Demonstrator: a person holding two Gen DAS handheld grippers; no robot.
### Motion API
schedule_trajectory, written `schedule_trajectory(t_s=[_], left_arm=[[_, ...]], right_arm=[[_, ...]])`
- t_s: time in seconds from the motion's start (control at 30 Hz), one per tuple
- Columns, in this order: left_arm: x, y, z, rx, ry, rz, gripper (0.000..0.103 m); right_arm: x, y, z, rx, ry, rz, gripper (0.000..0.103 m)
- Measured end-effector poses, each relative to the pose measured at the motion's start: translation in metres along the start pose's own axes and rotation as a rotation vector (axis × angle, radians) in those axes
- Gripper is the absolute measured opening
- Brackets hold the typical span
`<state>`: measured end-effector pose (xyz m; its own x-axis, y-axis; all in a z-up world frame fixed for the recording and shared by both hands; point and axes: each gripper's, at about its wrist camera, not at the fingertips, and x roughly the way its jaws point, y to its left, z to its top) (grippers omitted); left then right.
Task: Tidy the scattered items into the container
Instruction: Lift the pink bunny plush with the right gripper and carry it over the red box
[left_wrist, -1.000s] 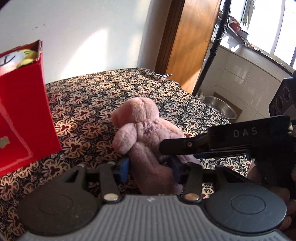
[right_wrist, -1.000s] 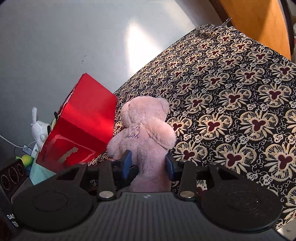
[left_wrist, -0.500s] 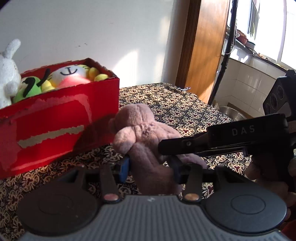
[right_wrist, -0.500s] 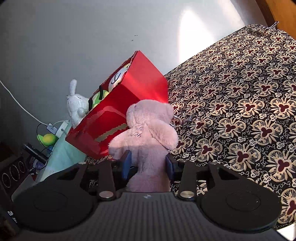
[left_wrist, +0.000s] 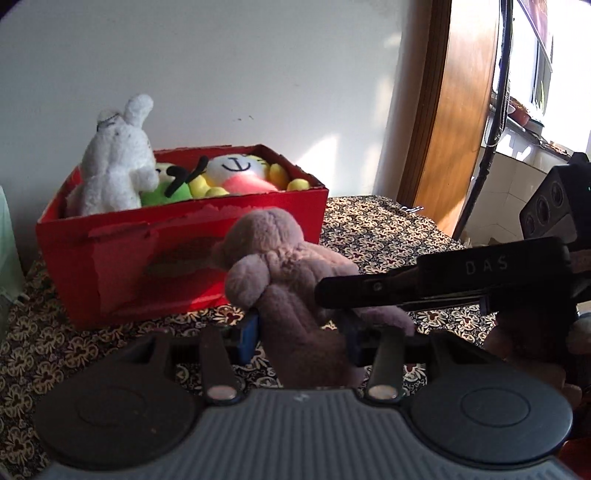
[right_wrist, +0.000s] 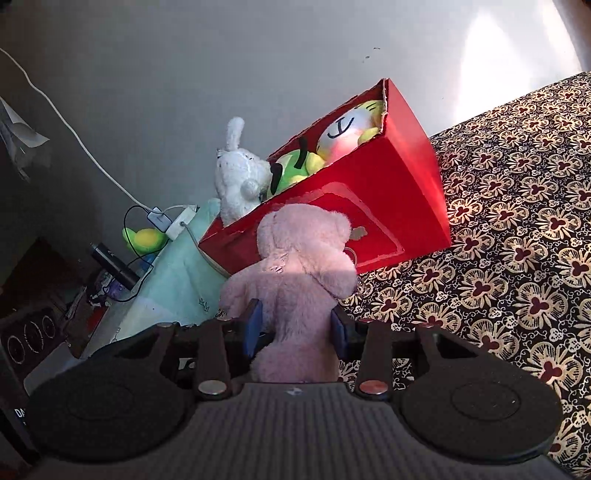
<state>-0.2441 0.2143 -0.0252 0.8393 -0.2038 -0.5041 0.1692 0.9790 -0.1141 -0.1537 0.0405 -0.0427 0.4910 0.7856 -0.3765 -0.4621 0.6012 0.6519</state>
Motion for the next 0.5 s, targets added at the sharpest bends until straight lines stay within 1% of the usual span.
schedule_trajectory(t_s=[0.27, 0.5], left_arm=[[-0.031, 0.014, 0.009, -0.029, -0.055, 0.059, 0.048], [-0.053, 0.017, 0.031, -0.012, -0.140, 0.092, 0.048]], right_arm=[[0.010, 0.024, 0.009, -0.041, -0.015, 0.097, 0.042], [0.008, 0.045, 0.028, -0.082, -0.077, 0.171, 0.042]])
